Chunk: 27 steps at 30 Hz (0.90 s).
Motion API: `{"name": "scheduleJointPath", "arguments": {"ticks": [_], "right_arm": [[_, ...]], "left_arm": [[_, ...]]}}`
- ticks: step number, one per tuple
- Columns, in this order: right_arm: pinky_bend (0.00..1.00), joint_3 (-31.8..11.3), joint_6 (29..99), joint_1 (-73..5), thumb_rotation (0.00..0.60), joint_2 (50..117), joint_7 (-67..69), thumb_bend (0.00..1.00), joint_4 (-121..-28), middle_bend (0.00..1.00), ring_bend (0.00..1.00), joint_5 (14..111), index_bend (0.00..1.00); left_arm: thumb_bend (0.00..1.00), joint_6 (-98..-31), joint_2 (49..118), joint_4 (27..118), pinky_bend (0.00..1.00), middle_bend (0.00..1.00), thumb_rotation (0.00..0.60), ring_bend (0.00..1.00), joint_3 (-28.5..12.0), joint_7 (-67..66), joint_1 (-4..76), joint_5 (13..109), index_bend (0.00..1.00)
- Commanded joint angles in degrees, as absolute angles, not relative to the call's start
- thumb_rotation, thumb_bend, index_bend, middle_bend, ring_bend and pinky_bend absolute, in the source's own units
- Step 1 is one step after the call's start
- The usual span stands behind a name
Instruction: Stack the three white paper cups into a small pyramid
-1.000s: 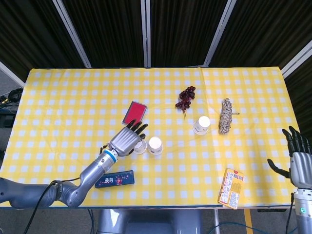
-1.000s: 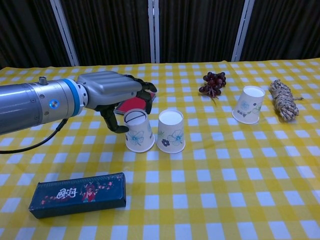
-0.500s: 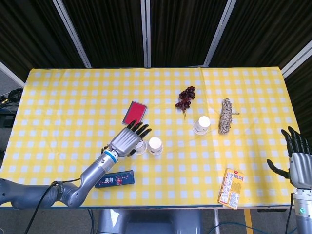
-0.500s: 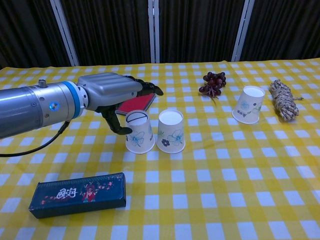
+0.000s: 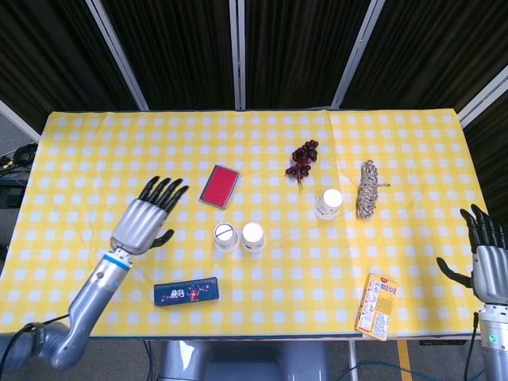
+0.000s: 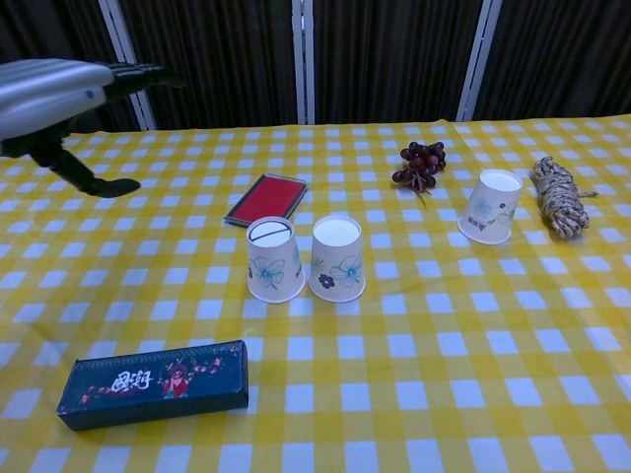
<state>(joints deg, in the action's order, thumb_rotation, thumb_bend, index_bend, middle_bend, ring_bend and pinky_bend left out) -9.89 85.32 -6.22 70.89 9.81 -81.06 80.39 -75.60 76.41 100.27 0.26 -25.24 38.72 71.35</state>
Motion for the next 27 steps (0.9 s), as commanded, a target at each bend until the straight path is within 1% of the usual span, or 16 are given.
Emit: {"name": "scheduleJointPath", "arguments": {"ticks": [1, 4, 7, 8, 11, 13, 15, 18, 22, 27], "right_arm": [[0.0, -10.82, 84.43, -7.24, 0.6, 70.56, 9.49, 0.11, -81.59, 0.0, 0.0, 79.92, 0.11], [0.0, -12.02, 82.76, -9.12, 0.6, 69.69, 8.55, 0.11, -82.95, 0.0, 0.0, 79.85, 0.11], [0.0, -14.23, 78.44, -13.4, 0.6, 68.15, 4.46, 0.11, -85.92, 0.0, 0.0, 79.28, 0.12], [0.0, -15.73, 73.91, -17.18, 0.6, 67.58, 1.29, 0.11, -87.93, 0.0, 0.0, 78.37, 0.12], [0.0, -17.99, 64.74, -23.72, 0.6, 67.72, -4.48, 0.11, -90.36, 0.0, 0.0, 73.58, 0.17], [0.0, -18.58, 61.96, -25.9, 0.6, 68.26, -6.58, 0.12, -90.57, 0.0, 0.0, 71.43, 0.21], [0.0, -19.21, 58.08, -29.51, 0.6, 70.43, -9.38, 0.13, -89.11, 0.01, 0.0, 68.55, 0.25], [0.0, -19.79, 54.72, -33.47, 0.6, 73.88, -12.26, 0.16, -86.18, 0.04, 0.0, 64.76, 0.29], [0.0, -20.12, 52.27, -36.71, 0.6, 77.21, -14.02, 0.19, -83.2, 0.08, 0.0, 60.88, 0.34], [0.0, -19.32, 50.22, -39.19, 0.6, 79.33, -15.78, 0.23, -80.66, 0.09, 0.0, 57.95, 0.36]], "left_arm": [[0.31, -83.05, 72.32, 101.89, 0.0, 0.0, 0.6, 0.0, 4.82, -21.79, 30.8, 74.89, 0.0], [0.3, -85.59, 71.16, 101.59, 0.0, 0.0, 0.6, 0.0, 6.16, -20.2, 27.67, 75.54, 0.0], [0.3, -87.72, 69.31, 101.41, 0.0, 0.0, 0.6, 0.0, 6.72, -17.02, 24.98, 77.25, 0.0], [0.3, -88.64, 68.27, 101.36, 0.0, 0.0, 0.6, 0.0, 6.25, -14.7, 24.11, 77.75, 0.0], [0.3, -87.57, 67.08, 100.5, 0.0, 0.0, 0.6, 0.0, 5.53, -11.7, 23.5, 78.35, 0.0], [0.3, -86.9, 66.72, 100.25, 0.0, 0.0, 0.6, 0.0, 5.18, -10.82, 23.29, 78.48, 0.0], [0.3, -86.17, 66.23, 100.02, 0.0, 0.0, 0.6, 0.0, 4.56, -9.51, 22.97, 78.56, 0.0], [0.3, -85.21, 65.81, 99.55, 0.0, 0.0, 0.6, 0.0, 3.75, -8.15, 22.58, 78.76, 0.0], [0.3, -83.95, 65.4, 99.17, 0.0, 0.0, 0.6, 0.0, 2.83, -6.85, 22.21, 78.75, 0.0], [0.3, -82.55, 65.12, 98.72, 0.0, 0.0, 0.6, 0.0, 1.76, -5.93, 21.71, 78.68, 0.0]]}}
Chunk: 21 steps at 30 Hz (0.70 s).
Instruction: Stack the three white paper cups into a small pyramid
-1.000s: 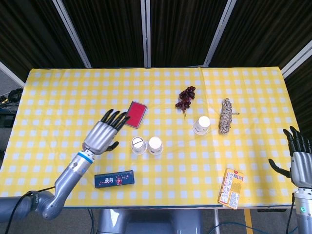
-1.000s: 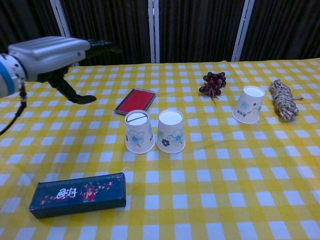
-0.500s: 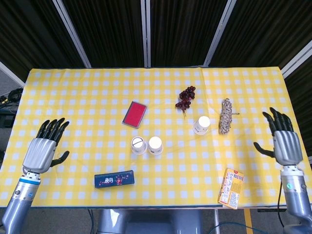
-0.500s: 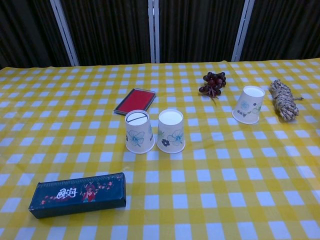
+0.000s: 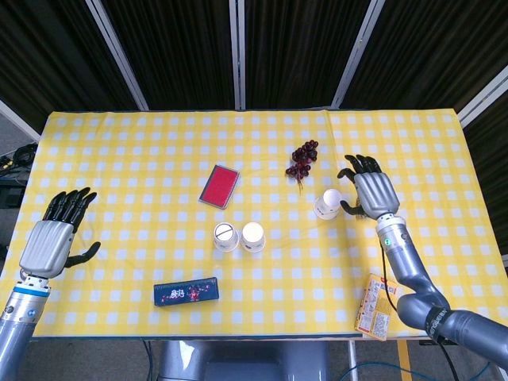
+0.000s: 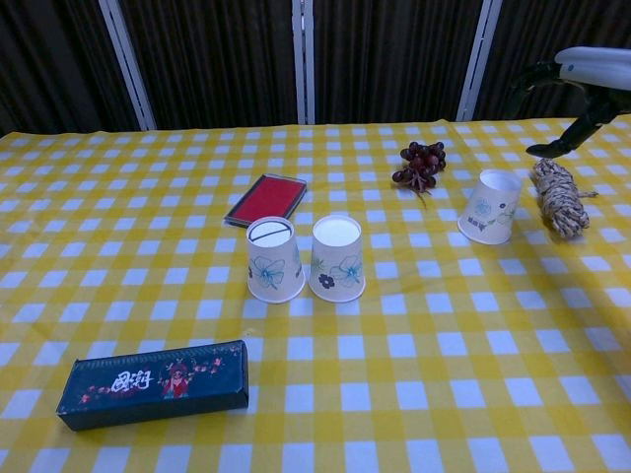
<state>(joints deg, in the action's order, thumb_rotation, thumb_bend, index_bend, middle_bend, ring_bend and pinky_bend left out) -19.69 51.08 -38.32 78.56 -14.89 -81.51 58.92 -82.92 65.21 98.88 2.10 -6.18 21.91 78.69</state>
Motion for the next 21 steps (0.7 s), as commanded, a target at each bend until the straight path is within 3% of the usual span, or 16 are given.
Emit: {"name": "scheduleJointPath", "arguments": {"ticks": [1, 13, 21], "right_arm": [[0.0, -18.97, 49.77, -39.59, 0.6, 79.43, -16.29, 0.23, -80.48, 0.08, 0.0, 57.42, 0.35], [0.0, -16.68, 47.32, -41.71, 0.6, 78.17, -19.95, 0.24, -82.36, 0.02, 0.0, 52.59, 0.25], [0.0, -15.09, 45.68, -43.67, 0.6, 79.41, -21.47, 0.24, -80.28, 0.04, 0.0, 48.84, 0.28]], "left_arm": [[0.3, -82.28, 65.09, 98.67, 0.0, 0.0, 0.6, 0.0, 1.53, -5.86, 21.6, 78.75, 0.0], [0.3, -80.64, 64.99, 98.85, 0.0, 0.0, 0.6, 0.0, 0.42, -5.76, 20.85, 80.02, 0.0], [0.3, -79.71, 64.91, 99.06, 0.0, 0.0, 0.6, 0.0, -0.27, -5.82, 20.34, 80.81, 0.0]]}}
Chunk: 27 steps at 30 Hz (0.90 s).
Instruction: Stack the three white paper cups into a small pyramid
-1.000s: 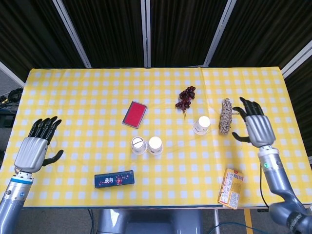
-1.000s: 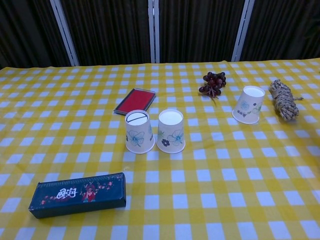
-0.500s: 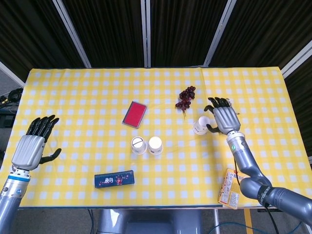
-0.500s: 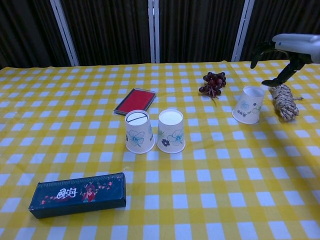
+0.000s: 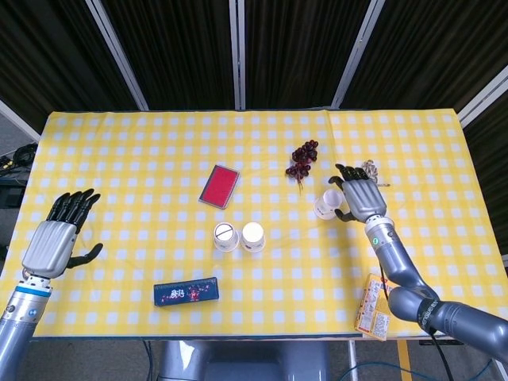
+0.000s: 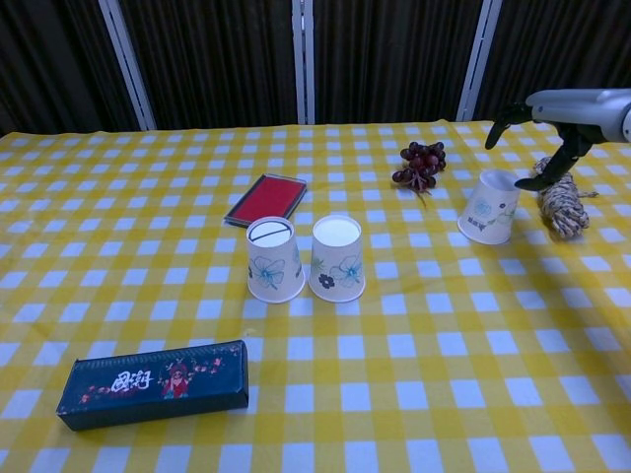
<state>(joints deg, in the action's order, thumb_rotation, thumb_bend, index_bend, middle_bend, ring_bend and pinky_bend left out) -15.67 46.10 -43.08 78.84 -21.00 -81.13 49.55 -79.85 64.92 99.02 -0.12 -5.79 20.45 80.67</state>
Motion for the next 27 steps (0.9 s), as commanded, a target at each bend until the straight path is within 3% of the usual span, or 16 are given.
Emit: {"name": "scheduleJointPath", "arguments": {"ticks": [1, 21, 27], "right_arm": [[0.0, -14.82, 45.51, -43.91, 0.6, 79.75, -21.53, 0.24, -79.78, 0.05, 0.0, 48.41, 0.29], [0.0, -13.22, 44.88, -46.56, 0.6, 84.48, -20.07, 0.23, -72.8, 0.07, 0.0, 47.39, 0.29], [0.0, -13.09, 45.93, -46.57, 0.6, 85.16, -20.01, 0.26, -71.95, 0.12, 0.0, 46.91, 0.37]], "left_arm": [[0.3, -79.61, 64.91, 99.08, 0.0, 0.0, 0.6, 0.0, -0.38, -5.86, 20.25, 80.94, 0.0], [0.3, -77.63, 64.98, 98.88, 0.0, 0.0, 0.6, 0.0, -1.87, -5.62, 19.44, 81.85, 0.0], [0.3, -77.18, 64.89, 98.99, 0.0, 0.0, 0.6, 0.0, -2.03, -5.34, 19.25, 82.45, 0.0]]}}
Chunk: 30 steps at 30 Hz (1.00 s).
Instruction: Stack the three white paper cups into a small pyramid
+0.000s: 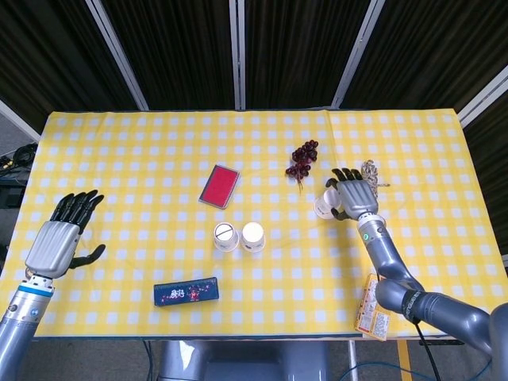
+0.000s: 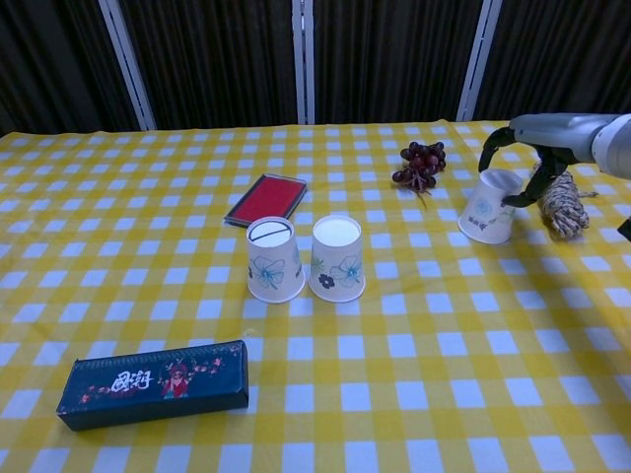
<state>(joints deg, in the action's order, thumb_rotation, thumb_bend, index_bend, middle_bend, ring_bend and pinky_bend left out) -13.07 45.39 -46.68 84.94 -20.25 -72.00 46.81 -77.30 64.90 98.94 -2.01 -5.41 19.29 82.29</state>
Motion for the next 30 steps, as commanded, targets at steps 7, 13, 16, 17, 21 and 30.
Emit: {"name": "scheduleJointPath", "arguments": {"ticks": [7, 13, 16, 17, 21, 30], "right_arm": [[0.0, -13.65, 49.62, -45.97, 0.6, 84.9, -18.88, 0.3, -73.92, 0.19, 0.0, 49.99, 0.47], [0.0, -15.06, 53.78, -45.73, 0.6, 81.04, -18.95, 0.3, -82.31, 0.18, 0.0, 54.34, 0.46], [0.0, -15.79, 55.97, -45.5, 0.6, 78.17, -19.87, 0.3, -89.16, 0.18, 0.0, 56.2, 0.46], [0.0, -16.04, 56.46, -45.52, 0.6, 77.41, -20.22, 0.3, -91.2, 0.18, 0.0, 56.55, 0.46], [0.0, -16.77, 58.51, -45.96, 0.6, 75.19, -22.78, 0.3, -99.29, 0.18, 0.0, 57.74, 0.46], [0.0, -16.59, 61.77, -46.94, 0.6, 77.67, -25.67, 0.3, -106.25, 0.18, 0.0, 58.55, 0.47]], "left_arm": [[0.3, -76.72, 64.78, 99.18, 0.0, 0.0, 0.6, 0.0, -2.28, -5.34, 19.06, 82.84, 0.0], [0.3, -76.47, 64.83, 99.04, 0.0, 0.0, 0.6, 0.0, -2.7, -5.58, 18.85, 82.48, 0.0], [0.3, -76.19, 64.91, 99.01, 0.0, 0.0, 0.6, 0.0, -2.88, -5.82, 18.84, 82.28, 0.0], [0.3, -76.12, 64.93, 99.01, 0.0, 0.0, 0.6, 0.0, -2.93, -5.86, 18.83, 82.25, 0.0], [0.3, -75.81, 64.96, 98.96, 0.0, 0.0, 0.6, 0.0, -3.1, -5.95, 18.8, 82.1, 0.0], [0.3, -75.74, 64.66, 99.08, 0.0, 0.0, 0.6, 0.0, -3.15, -5.55, 18.57, 82.69, 0.0]]}}
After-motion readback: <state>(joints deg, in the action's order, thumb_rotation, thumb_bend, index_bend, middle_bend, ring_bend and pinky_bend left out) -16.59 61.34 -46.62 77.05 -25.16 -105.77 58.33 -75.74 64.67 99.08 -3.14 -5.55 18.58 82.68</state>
